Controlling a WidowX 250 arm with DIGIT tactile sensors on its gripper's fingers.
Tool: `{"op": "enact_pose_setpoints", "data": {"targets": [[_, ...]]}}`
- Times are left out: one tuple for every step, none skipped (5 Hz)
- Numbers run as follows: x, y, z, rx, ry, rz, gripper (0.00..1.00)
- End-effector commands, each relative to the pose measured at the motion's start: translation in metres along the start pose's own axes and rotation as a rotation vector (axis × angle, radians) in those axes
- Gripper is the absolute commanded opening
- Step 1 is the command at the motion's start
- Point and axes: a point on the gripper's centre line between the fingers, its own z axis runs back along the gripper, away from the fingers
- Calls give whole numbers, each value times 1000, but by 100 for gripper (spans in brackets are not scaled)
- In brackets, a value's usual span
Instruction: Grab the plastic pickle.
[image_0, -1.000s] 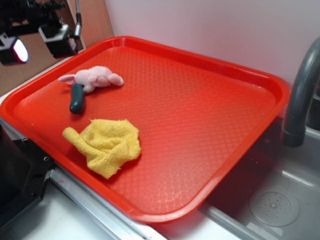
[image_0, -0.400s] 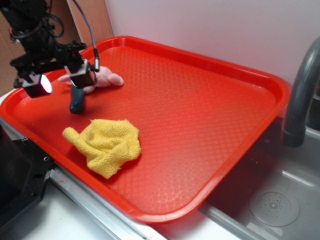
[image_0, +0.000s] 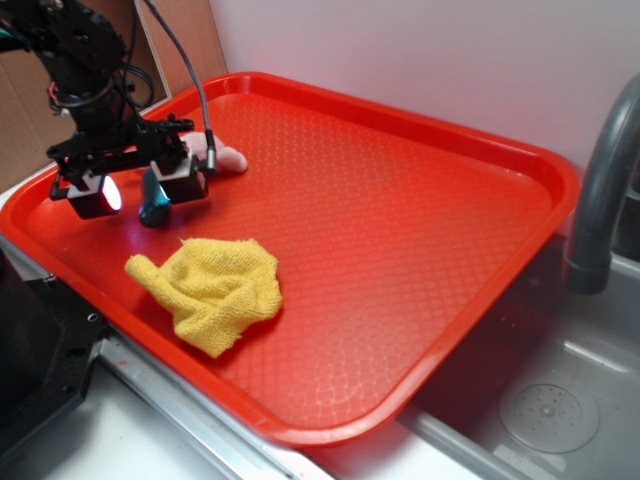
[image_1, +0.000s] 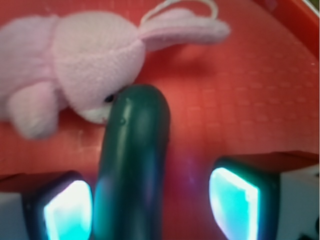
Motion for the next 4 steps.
{"op": "enact_pose_setpoints", "data": {"targets": [[9,-3,7,-16,-32,15,0],[8,-10,28,23,26,-133,0],[6,-21,62,48,45,-351,0],[2,-34,102,18,57,-553,0]]}}
